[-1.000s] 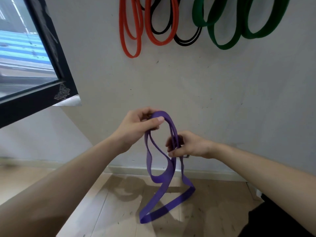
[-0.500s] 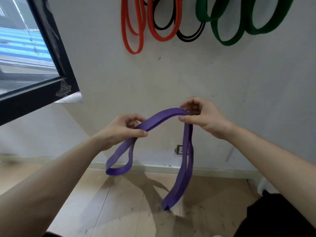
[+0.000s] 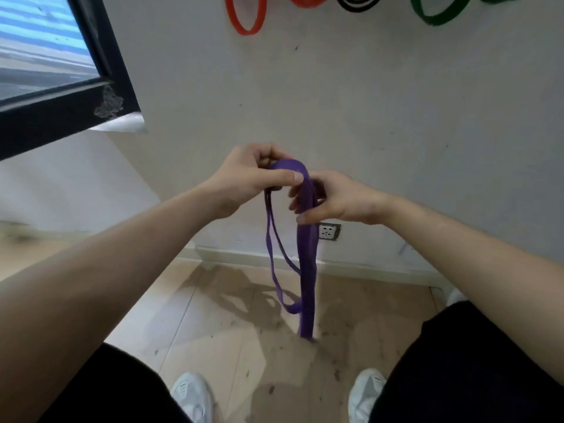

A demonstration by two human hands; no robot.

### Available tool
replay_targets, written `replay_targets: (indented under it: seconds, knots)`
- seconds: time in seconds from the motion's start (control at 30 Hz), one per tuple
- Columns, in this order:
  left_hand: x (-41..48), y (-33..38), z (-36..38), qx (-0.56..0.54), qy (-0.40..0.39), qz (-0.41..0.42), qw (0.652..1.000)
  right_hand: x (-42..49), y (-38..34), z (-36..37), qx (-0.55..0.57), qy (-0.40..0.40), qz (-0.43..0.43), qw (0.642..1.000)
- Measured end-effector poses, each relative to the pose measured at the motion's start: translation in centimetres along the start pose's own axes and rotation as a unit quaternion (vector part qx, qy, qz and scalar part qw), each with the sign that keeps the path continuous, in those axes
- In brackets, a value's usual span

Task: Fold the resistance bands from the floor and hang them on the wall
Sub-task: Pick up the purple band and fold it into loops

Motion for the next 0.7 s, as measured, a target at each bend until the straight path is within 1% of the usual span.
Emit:
replay_targets:
  seconds: [0.03, 0.1, 0.23, 0.37, 0.47, 0.57, 0.63, 0.7]
  knots:
    - [0.0, 0.0, -0.2, -0.005, 0.005, 0.002, 1.000, -0.2, 0.7, 0.4, 0.006, -0.020, 0.014, 1.000]
    - [0.0, -0.3, -0.6, -0.006, 0.008, 0.000, 1.000, -0.3, 1.4, 0.4, 0.021, -0.029, 0.025, 0.999]
    - [0.0, -1.1, -1.9, 0.003, 0.020, -0.007, 1.000, -0.2, 1.1, -1.4, 0.004, 0.005, 0.022, 1.000]
    - [-0.3, -1.7, -2.9, 0.007, 0.013, -0.013, 1.000, -0.4, -0.8, -3.6, -0.003, 0.079, -0.035, 0.996]
    - [-0.6, -2.2, -3.0, 0.023, -0.002, -0.016, 1.000, -0.2, -2.6, -4.5, 0.011, 0.124, -0.081, 0.989]
    - [-0.8, -2.4, -2.8, 0.040, -0.022, -0.013, 0.999, 0.0, -4.0, -4.2, 0.002, 0.146, -0.128, 0.981]
    - [-0.9, -2.3, -2.7, 0.040, -0.021, -0.004, 0.999, 0.2, -4.7, -3.7, -0.028, 0.147, -0.147, 0.978]
    - [-0.8, -2.3, -2.5, 0.031, -0.013, 0.004, 0.999, 0.4, -5.0, -3.3, -0.029, 0.151, -0.158, 0.975]
Point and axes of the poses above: each hand's wrist, its own x-axis towards the middle knuckle, its own z-axis out of the palm, y = z × x, the point moved 6 cm from there along x, towards the middle knuckle, and after that the axes turned 7 degrees about -z, right-handed, at the moved point
